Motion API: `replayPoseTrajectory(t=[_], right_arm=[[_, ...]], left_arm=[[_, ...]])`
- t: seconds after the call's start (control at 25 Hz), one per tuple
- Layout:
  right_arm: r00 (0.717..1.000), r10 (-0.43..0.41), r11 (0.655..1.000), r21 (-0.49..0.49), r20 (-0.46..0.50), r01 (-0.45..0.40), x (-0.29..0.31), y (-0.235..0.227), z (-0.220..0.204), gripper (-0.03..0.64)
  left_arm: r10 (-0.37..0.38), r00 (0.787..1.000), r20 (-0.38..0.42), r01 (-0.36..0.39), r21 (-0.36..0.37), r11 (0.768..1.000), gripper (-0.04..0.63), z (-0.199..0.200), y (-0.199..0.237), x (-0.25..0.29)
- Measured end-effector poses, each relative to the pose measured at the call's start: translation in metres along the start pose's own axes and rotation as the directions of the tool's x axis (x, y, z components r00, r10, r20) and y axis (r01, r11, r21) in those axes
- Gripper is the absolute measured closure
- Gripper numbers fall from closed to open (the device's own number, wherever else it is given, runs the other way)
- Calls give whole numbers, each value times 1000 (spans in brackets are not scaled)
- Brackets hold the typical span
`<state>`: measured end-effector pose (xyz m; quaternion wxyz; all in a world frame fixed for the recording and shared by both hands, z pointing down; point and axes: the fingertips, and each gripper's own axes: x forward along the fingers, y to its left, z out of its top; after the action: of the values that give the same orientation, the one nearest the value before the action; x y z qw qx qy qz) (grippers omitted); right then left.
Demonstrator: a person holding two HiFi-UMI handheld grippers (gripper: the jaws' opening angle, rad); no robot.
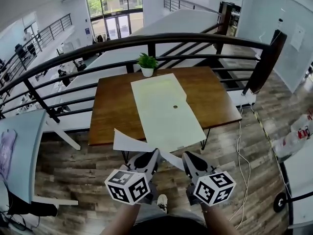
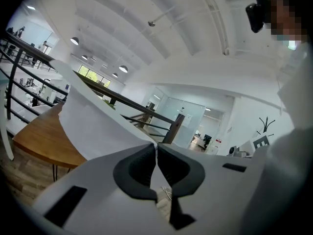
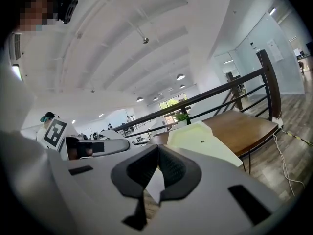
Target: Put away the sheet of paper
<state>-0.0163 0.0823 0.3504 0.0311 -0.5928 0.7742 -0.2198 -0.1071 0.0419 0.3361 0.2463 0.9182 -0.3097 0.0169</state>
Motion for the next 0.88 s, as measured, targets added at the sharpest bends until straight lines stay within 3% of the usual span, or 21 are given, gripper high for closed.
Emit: replayPoseTrajectory(t=[0.44,0.88], right_arm=[[1000,-10,1000,-3,-21,10,36,-8,10,589],[1000,23,1000,-4,-12,-23,99,-58,49,589]], left_arm=[[-7,1000,-6,7,-62,998,572,12,38,29],[22,1000,8,-22,-63,998,572,39,64,88]])
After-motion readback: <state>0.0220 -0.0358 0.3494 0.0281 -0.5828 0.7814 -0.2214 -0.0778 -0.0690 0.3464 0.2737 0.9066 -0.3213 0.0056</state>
